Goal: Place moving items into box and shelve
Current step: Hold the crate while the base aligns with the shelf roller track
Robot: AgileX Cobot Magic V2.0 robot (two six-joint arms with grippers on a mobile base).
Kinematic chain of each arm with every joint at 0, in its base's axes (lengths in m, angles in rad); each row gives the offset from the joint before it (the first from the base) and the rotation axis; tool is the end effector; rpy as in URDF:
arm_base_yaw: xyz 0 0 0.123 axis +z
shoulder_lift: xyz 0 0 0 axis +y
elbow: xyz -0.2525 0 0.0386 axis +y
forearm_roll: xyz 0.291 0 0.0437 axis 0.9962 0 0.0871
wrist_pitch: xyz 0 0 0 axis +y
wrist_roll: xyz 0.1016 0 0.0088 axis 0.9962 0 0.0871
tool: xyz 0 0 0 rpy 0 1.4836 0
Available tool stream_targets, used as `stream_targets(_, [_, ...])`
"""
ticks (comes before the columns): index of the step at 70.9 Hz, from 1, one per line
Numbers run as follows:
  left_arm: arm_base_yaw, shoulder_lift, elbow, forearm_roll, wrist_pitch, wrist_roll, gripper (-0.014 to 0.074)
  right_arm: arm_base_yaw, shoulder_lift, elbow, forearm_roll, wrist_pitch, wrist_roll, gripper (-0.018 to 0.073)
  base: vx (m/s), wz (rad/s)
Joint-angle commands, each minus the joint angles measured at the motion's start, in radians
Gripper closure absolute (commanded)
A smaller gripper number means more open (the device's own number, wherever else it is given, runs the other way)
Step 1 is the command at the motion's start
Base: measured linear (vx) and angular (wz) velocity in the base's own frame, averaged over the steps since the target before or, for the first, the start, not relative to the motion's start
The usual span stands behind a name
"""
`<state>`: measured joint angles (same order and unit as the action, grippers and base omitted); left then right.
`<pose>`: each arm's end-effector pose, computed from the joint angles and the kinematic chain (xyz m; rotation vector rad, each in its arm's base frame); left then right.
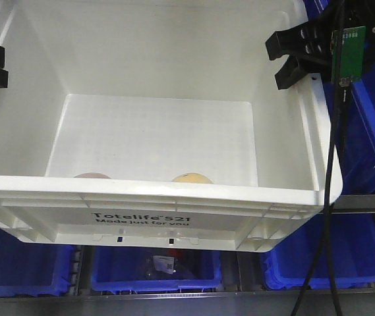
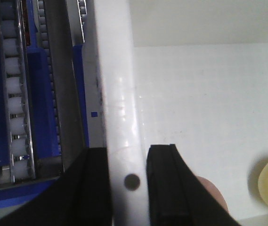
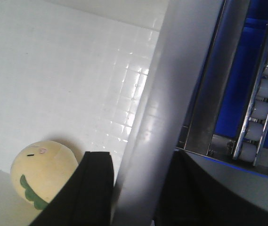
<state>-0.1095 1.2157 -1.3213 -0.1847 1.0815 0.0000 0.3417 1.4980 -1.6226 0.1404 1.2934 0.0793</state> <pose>0.2935 -0.0489 0.3696 0.0989 2.4556 -0.2862 0.3262 0.1306 0.3681 -0.3436 2.6524 0.3289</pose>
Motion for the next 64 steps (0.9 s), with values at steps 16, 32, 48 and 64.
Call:
stream_targets(16, [-0.012,-0.035,-0.043,-0.123,-0.135,0.0,0.0601,0.013,-0.054,-0.043,0.132,-0.054,-0.031,0.0562,0.08,-0.03])
stream_targets(32, [-0.012,-0.035,-0.043,-0.123,-0.135,0.0,0.0601,0.013,-0.054,-0.043,0.132,-0.054,-0.031,0.0562,0.06,-0.01])
stream_targets(48, [-0.012,-0.035,-0.043,-0.123,-0.135,0.0,0.0601,0.013,-0.054,-0.043,0.132,-0.054,-0.031,0.0562,0.02,-0.01])
stream_targets(64, [-0.012,-0.035,-0.043,-0.123,-0.135,0.0,0.0601,0.013,-0.054,-0.043,0.132,-0.054,-0.031,0.0562,0.0,0.0])
